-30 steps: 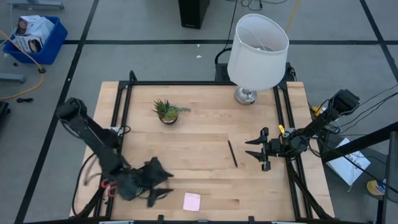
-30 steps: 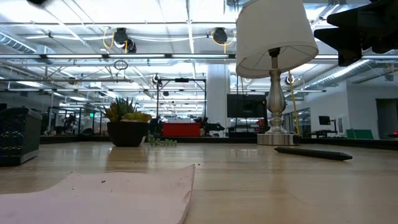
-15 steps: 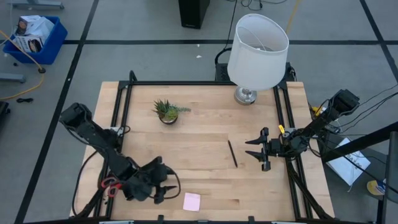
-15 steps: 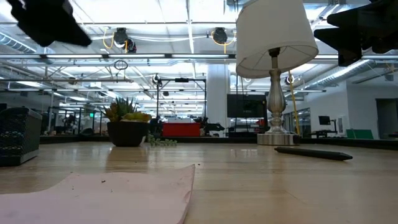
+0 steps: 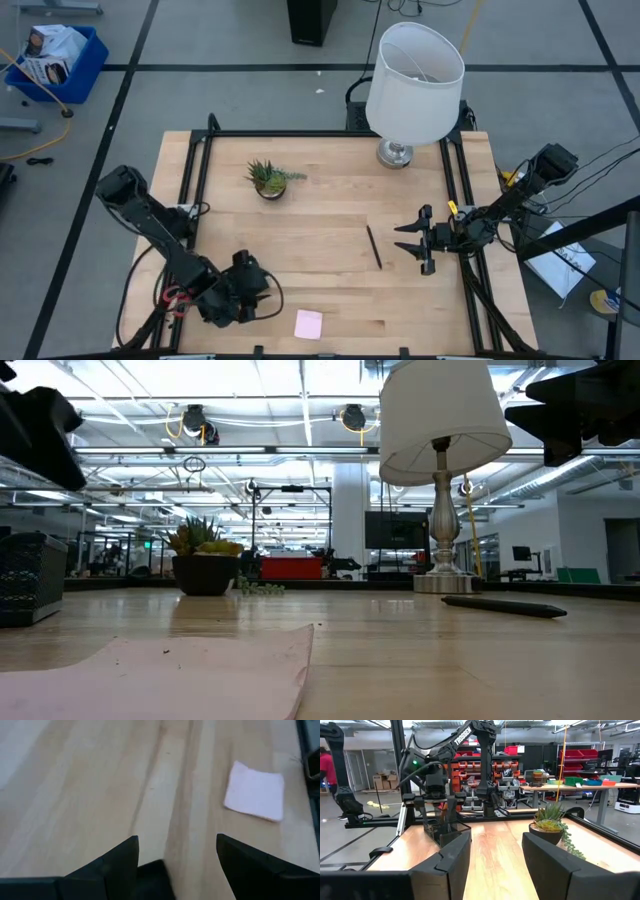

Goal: Pick and place office supplies into organizer
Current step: Put the pen into the top left section of the desk organizer

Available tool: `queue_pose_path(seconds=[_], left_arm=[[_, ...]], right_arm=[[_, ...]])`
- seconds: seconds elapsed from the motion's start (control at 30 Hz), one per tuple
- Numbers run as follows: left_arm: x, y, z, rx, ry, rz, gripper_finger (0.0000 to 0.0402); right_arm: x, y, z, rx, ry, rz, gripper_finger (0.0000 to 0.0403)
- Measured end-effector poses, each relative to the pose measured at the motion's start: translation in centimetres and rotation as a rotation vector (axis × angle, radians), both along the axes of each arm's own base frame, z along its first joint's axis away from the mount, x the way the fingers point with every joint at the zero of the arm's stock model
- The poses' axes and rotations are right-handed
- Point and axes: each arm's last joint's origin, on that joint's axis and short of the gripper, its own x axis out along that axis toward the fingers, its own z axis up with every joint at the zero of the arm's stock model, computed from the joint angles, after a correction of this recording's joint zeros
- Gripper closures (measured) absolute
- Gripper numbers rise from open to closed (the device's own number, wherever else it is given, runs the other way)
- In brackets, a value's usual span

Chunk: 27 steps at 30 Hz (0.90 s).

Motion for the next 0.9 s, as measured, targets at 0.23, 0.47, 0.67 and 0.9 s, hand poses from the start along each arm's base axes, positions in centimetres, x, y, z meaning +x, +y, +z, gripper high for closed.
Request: queue_pose_path(seconds=[0.23, 0.47, 0.67, 0.9], left_arm=[[-1.9, -0.1, 1.3, 0.027, -0.076, 0.049, 0.0131], [-4.1, 0.4, 1.6, 0.027, -0.097, 0.182, 0.0143], [-4.0, 0.0, 1.9, 0.024, -0.165, 0.181, 0.0176], [-2.9, -0.6, 2.8, 0.079, -0.27, 0.113, 0.0183]], right_arm=[[0.0, 0.0, 0.0, 0.0, 0.0, 0.0, 0.0229], [0.0, 0.0, 0.0, 0.0, 0.0, 0.0, 0.023], [0.0, 0.0, 0.0, 0.0, 0.0, 0.0, 0.0228], [0.0, 0.0, 0.0, 0.0, 0.0, 0.0, 0.023]])
